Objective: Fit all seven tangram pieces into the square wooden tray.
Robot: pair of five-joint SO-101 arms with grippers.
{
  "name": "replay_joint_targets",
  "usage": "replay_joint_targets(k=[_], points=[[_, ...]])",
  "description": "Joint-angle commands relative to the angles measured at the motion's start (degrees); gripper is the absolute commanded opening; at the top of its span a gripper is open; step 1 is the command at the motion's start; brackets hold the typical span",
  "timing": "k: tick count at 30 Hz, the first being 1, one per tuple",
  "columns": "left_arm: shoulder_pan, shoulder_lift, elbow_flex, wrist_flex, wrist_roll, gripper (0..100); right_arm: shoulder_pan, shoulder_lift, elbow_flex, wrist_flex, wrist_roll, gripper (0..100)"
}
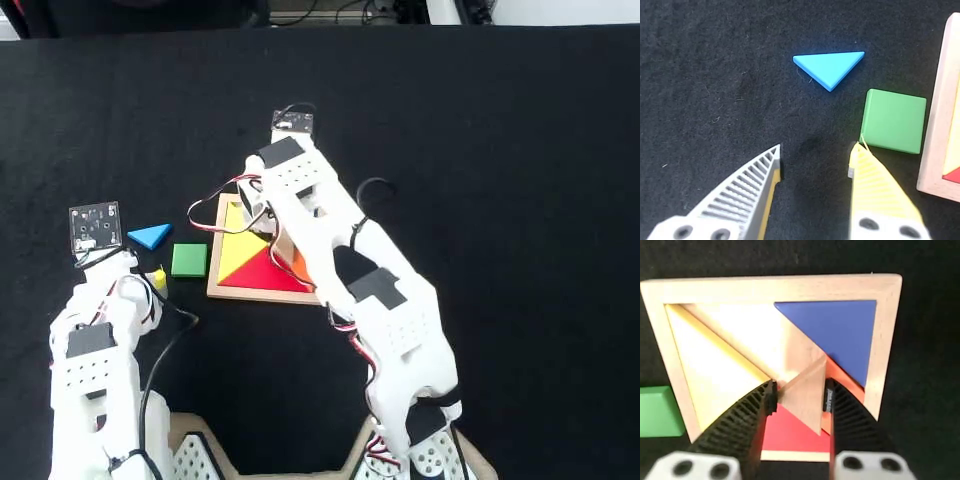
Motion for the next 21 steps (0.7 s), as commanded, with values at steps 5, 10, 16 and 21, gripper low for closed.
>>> replay_joint_targets(k=[5,10,16,21], points=[[0.8,-0.9,-0.5,-1.1,-0.4,22,0.6,-0.5,-0.7,0.4,4.7,14.0],[0.8,-0.9,-0.5,-1.1,-0.4,22,-1.1,-0.5,-0.7,0.4,6.1,21.4],[0.8,-0.9,-0.5,-1.1,-0.4,22,-2.1,-0.5,-2.7,0.5,6.2,21.6],[0.8,-0.9,-0.5,-1.1,-0.4,22,-2.0,-0.8,-7.4,2.5,11.3,19.8]])
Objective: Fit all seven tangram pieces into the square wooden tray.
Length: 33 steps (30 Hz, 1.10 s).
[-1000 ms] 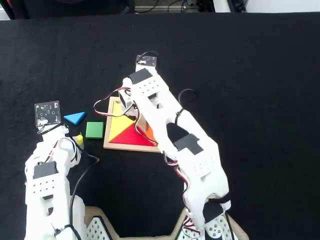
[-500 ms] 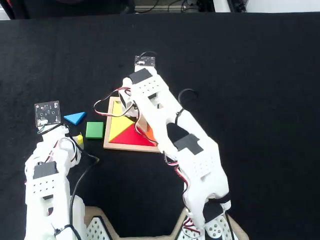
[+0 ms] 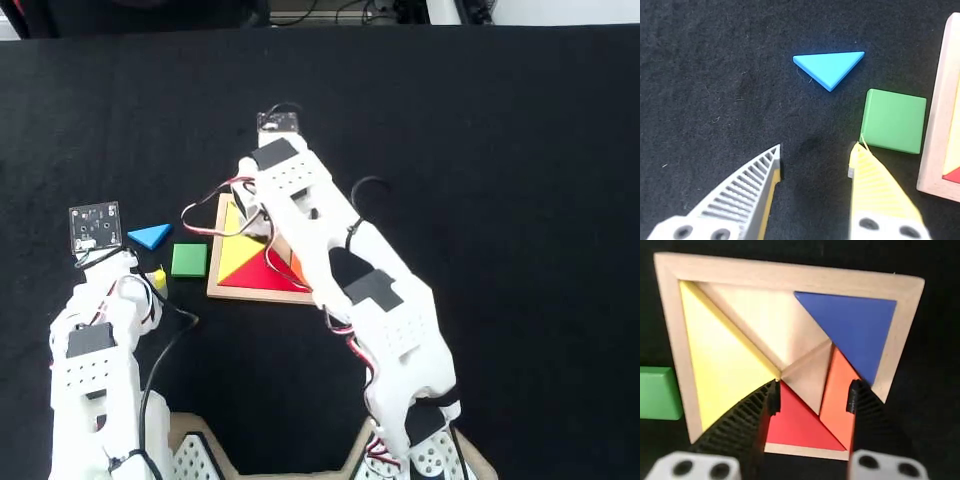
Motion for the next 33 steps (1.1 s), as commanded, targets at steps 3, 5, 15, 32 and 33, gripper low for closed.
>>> replay_joint_targets(k=[3,5,15,32,33], points=[[0.8,-0.9,-0.5,-1.1,-0.4,22,-0.4,-0.5,-10.8,3.7,9.4,9.5],[0.8,-0.9,-0.5,-1.1,-0.4,22,-0.4,-0.1,-11.7,2.8,13.5,1.1],[0.8,-0.9,-0.4,-1.1,-0.4,22,1.9,9.3,-13.5,0.4,17.1,1.1],[0.8,-0.9,-0.5,-1.1,-0.4,22,3.3,9.6,-16.2,4.9,17.5,1.1],[0.8,-0.9,-0.5,-1.1,-0.4,22,3.3,9.6,-16.2,4.9,17.5,1.1]])
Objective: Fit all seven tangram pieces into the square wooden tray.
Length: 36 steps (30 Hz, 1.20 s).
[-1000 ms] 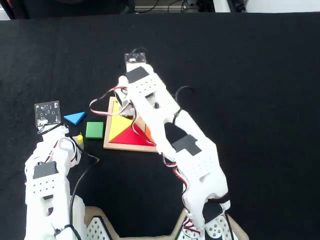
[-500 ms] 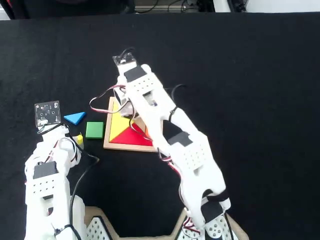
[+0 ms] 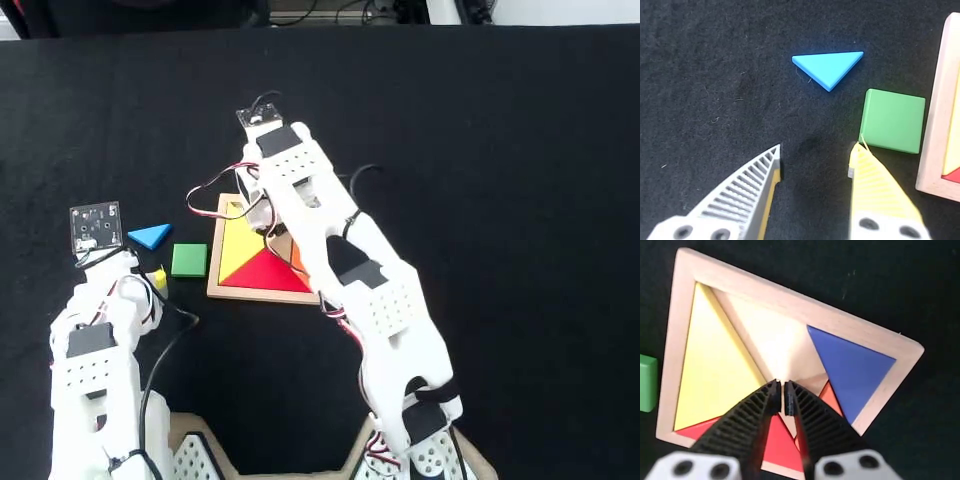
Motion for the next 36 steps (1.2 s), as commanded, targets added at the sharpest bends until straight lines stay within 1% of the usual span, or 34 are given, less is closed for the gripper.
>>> replay_joint_targets(k=[1,9,12,18,23,25,28,33,36], points=[[0.6,-0.9,-0.5,-1.1,-0.4,22,1.0,-0.6,-2.6,0.4,0.5,1.1],[0.6,-0.9,-0.4,-1.1,-0.4,22,0.7,-0.9,-3.3,1.3,0.5,1.1],[0.6,-0.9,-0.4,-1.1,-0.4,22,1.0,-0.5,-6.0,1.1,0.5,1.1],[0.6,-0.9,-0.4,-1.1,-0.4,22,1.0,4.0,-6.9,-2.0,0.5,1.1],[0.6,-0.9,-0.4,-1.1,-0.4,22,1.0,6.2,-6.9,1.0,0.5,1.1],[0.6,-0.9,-0.3,-2.2,-0.4,22,0.8,5.9,-6.9,2.6,0.5,1.1],[0.7,-0.9,0.7,-3.8,-0.4,22,-0.6,4.8,-6.9,4.0,0.5,1.1],[0.7,-0.9,0.7,-3.8,-0.4,22,-3.8,3.8,-6.8,4.0,0.5,1.1],[0.7,-0.9,0.7,-3.8,-0.4,22,-4.3,3.8,-7.1,3.5,0.6,1.1]])
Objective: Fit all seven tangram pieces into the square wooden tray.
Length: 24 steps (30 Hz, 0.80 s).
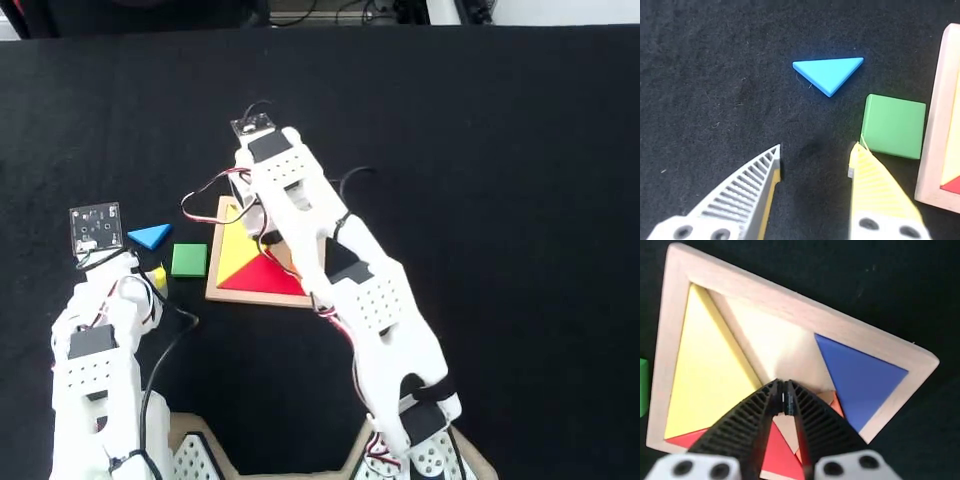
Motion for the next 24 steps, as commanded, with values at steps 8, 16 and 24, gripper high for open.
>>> replay_joint_targets(k=[8,16,24], points=[[0.7,-0.9,-0.5,-1.1,-0.4,22,-1.3,-2.1,-7.3,0.8,0.6,1.1],[0.7,-0.9,-0.5,-1.1,-0.4,22,-2.1,-1.9,-5.9,-2.4,2.9,1.1],[0.7,-0.9,-0.5,-1.1,-0.4,22,-2.6,-2.0,-3.1,-2.0,3.7,1.1]])
